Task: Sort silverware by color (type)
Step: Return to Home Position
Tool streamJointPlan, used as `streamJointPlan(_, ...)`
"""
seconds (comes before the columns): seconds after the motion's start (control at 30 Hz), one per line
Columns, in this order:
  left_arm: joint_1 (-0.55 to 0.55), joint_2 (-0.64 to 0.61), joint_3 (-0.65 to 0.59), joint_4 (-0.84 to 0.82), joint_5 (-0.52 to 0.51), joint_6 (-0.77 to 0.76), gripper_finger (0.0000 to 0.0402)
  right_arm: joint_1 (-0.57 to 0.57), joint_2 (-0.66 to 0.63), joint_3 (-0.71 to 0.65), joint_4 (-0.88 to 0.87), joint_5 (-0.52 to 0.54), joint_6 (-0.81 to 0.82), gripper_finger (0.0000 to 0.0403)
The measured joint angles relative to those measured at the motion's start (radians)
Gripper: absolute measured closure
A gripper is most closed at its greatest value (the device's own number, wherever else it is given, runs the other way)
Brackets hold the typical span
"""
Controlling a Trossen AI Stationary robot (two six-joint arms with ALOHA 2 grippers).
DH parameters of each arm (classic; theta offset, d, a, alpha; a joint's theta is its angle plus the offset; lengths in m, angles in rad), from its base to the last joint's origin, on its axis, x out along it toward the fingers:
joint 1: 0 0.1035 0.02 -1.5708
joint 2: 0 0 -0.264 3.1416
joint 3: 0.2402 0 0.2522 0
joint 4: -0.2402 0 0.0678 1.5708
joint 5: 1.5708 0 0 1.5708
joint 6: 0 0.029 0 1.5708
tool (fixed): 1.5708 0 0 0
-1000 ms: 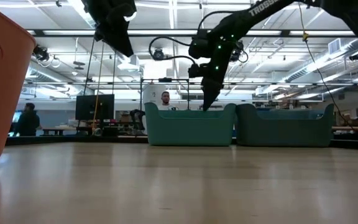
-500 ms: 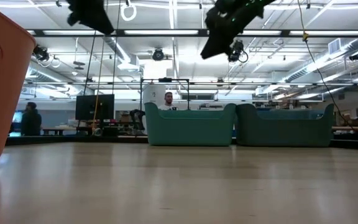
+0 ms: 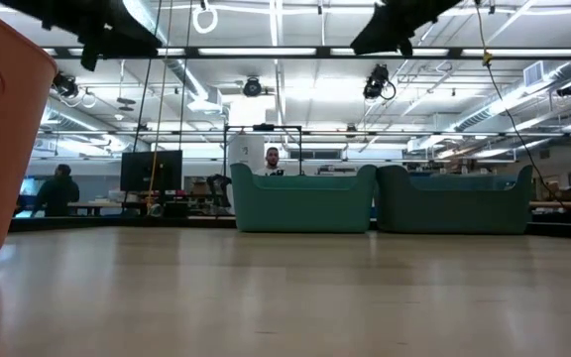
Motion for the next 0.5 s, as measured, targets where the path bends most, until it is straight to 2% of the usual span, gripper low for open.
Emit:
streamJointPlan(0.17,-0.024,-0.104,-0.133,0.049,0.027,-0.004,0.0294,0.056,-0.167,-0.27,0.232,0.001,0.076,0.0297)
streamJointPlan(0.33,-0.035,-0.151,-0.229,0.086,0.162,-0.012,0.0294,0.092,-0.291,-0.513,0.471,-0.011,0.095,0.0297)
streamJointPlan(0.5,-0.035,-0.15,-0.306,0.166,0.272,-0.034,0.0294,0.108,-0.36,-0.719,0.644,-0.051,0.202,0.0297)
